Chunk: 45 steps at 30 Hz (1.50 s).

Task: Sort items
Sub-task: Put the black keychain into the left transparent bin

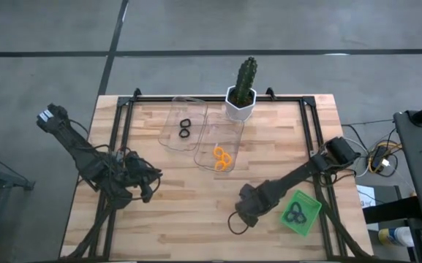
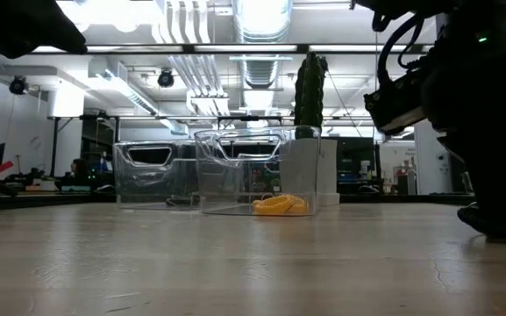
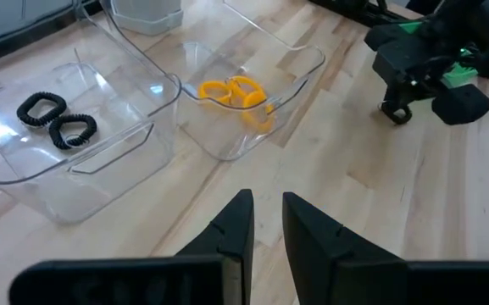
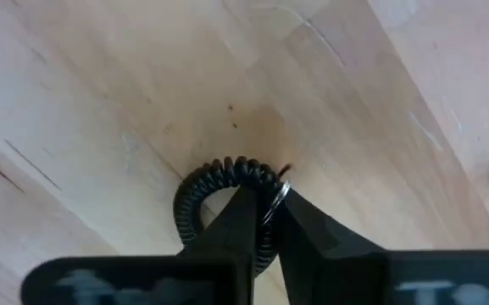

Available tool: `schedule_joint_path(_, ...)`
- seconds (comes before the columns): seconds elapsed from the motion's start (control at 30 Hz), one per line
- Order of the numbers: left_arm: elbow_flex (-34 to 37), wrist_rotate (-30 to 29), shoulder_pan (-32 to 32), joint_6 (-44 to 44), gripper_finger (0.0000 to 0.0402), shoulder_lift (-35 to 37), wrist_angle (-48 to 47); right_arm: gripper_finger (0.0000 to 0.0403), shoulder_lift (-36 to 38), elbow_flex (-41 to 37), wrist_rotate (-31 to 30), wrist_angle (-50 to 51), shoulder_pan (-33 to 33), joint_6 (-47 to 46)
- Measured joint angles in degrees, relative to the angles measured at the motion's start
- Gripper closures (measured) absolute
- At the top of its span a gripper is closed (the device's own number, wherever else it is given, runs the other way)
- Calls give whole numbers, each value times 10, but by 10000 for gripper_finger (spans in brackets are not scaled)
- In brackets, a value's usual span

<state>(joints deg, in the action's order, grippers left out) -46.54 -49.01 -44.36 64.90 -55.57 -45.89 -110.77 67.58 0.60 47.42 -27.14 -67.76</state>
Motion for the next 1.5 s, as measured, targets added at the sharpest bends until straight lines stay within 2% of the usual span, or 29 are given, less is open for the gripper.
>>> schedule_joint_path(0.27,0,-2,0,0,344,0,0,382,34,2,-28,14,11,-9)
schedule_joint_path(0.37,0,-4,0,0,344,0,1,383,69,8,-30,7,12,-8)
schedule_joint_path(0.5,0,-34,1,3,344,0,11,384,128,23,-37,-39,14,47)
schedule_joint_path(0.6,0,-75,1,8,344,0,28,384,177,34,-83,-88,18,78)
schedule_joint_path(0.73,0,-115,4,2,344,-1,66,385,214,54,-182,-101,24,110)
schedule_joint_path(0.87,0,-162,12,-7,344,-2,121,385,224,89,-259,-104,41,169)
schedule_joint_path(1.0,0,-197,21,-40,344,-2,180,385,218,125,-295,-118,65,230)
schedule_joint_path(1.27,0,-182,38,-141,344,-6,309,385,188,179,-303,-126,127,320)
schedule_joint_path(1.4,0,-133,52,-199,344,-12,380,385,179,188,-266,-141,152,352)
schedule_joint_path(1.5,0,-118,63,-240,344,-24,437,385,172,190,-242,-140,170,362)
